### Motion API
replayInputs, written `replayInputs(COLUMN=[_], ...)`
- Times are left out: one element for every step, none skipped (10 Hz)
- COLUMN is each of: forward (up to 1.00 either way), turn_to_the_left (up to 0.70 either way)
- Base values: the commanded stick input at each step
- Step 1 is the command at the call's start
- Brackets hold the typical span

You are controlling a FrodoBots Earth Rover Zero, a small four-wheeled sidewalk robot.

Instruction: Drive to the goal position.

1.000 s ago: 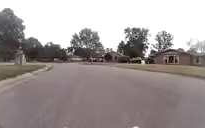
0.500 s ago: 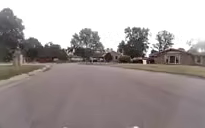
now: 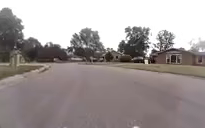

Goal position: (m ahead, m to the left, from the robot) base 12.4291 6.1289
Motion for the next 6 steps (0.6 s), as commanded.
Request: replayInputs(forward=[0.7, 0.7, 0.7, 0.7, 0.7, 0.7], turn_to_the_left=[0.35, 0.35, 0.35, 0.35, 0.35, 0.32])
